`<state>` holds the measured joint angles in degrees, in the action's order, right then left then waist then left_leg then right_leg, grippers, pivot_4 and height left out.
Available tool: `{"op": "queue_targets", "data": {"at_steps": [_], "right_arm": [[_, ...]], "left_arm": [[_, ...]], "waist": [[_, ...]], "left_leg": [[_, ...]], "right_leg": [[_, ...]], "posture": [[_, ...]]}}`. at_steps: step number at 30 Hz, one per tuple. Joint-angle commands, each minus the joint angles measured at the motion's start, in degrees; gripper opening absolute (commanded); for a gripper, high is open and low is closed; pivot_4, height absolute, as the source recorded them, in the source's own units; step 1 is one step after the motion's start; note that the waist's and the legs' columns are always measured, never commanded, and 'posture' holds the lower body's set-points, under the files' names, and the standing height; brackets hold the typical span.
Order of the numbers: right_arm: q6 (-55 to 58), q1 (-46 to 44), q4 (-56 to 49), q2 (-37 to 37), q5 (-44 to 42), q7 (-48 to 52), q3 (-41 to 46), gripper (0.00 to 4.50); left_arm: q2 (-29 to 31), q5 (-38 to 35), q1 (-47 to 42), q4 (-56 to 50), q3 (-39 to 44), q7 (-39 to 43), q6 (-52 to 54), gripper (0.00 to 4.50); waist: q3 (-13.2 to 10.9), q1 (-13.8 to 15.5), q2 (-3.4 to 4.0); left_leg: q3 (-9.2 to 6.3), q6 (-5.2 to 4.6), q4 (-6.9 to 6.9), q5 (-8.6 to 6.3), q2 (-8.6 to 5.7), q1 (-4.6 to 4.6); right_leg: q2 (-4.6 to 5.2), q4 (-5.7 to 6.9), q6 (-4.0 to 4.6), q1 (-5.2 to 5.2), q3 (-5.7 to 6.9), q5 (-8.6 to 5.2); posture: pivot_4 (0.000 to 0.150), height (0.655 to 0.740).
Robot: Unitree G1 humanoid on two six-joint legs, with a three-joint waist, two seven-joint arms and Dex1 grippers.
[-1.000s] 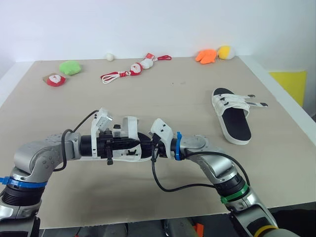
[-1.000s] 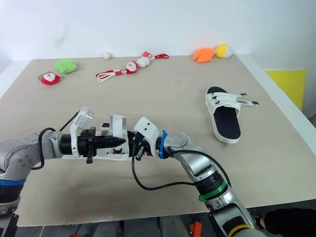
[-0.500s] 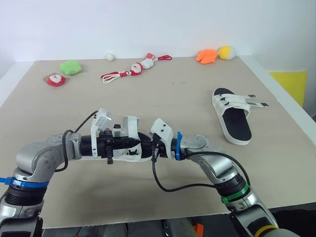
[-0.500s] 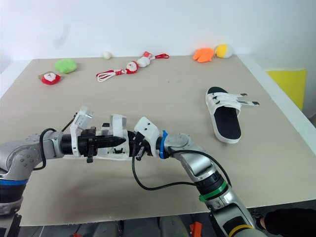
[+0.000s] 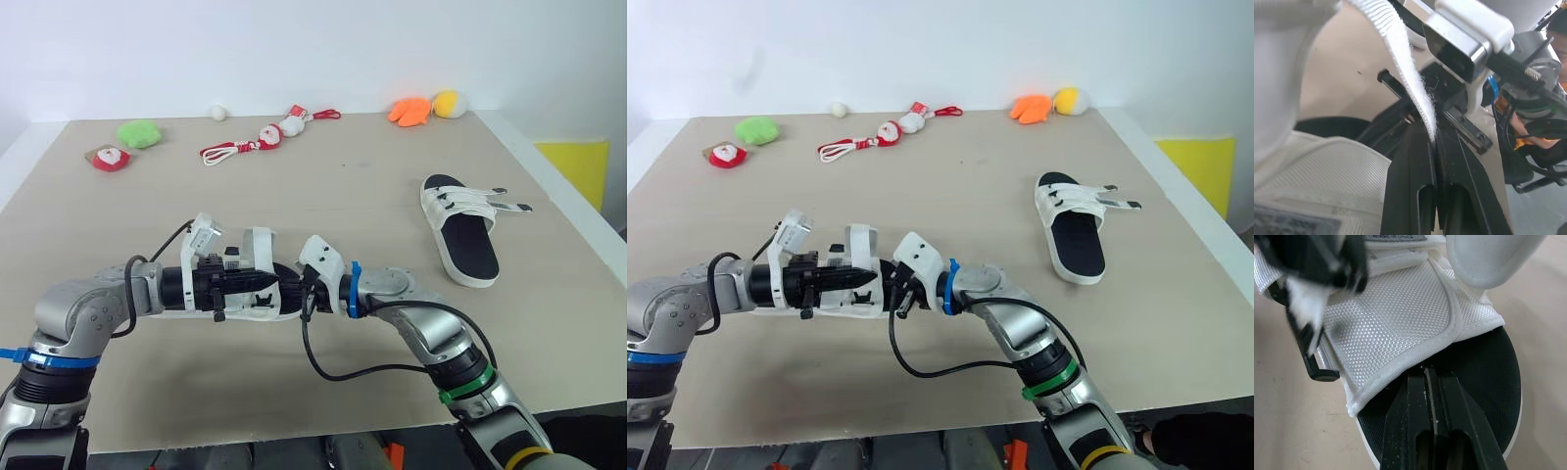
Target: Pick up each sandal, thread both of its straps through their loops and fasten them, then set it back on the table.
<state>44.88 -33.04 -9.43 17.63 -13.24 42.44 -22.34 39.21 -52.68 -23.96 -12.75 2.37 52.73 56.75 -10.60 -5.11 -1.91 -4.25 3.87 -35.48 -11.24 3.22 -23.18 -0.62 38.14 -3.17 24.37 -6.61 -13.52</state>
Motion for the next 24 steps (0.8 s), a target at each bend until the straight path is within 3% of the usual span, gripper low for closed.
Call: {"op": "queue_targets", "data": {"at_steps": [1,12,24], "right_arm": [[0.62,0.45,-0.45,0.51,0.12,0.08,-0.32,0.0],[0.55,0.14,-0.27,0.63,0.13,0.3,-0.38,0.0],[0.7,0.21,-0.46,0.54,0.05,0.21,-0.37,0.0]], "left_arm": [[0.51,0.6,0.73,-2.19,-0.5,0.57,-0.14,0.03],[-0.68,-1.18,0.29,-1.9,1.72,-0.14,0.41,0.03],[-2.58,2.53,-1.1,1.36,1.45,-2.59,-2.55,0.03]], "waist": [[0.0,0.0,0.0],[0.0,0.0,0.0],[0.0,0.04,0.0]], "left_leg": [[0.0,0.0,0.0,0.0,0.0,0.0],[0.0,0.0,0.0,0.0,0.0,0.0],[0.0,0.0,-0.02,0.0,0.0,0.01]], "right_leg": [[0.0,0.0,0.02,0.0,0.0,-0.01],[0.0,0.0,0.11,0.0,0.0,-0.06],[0.0,0.0,0.13,-0.01,0.0,-0.07]], "posture": [[0.15,0.74],[0.15,0.74],[0.15,0.74]]}}
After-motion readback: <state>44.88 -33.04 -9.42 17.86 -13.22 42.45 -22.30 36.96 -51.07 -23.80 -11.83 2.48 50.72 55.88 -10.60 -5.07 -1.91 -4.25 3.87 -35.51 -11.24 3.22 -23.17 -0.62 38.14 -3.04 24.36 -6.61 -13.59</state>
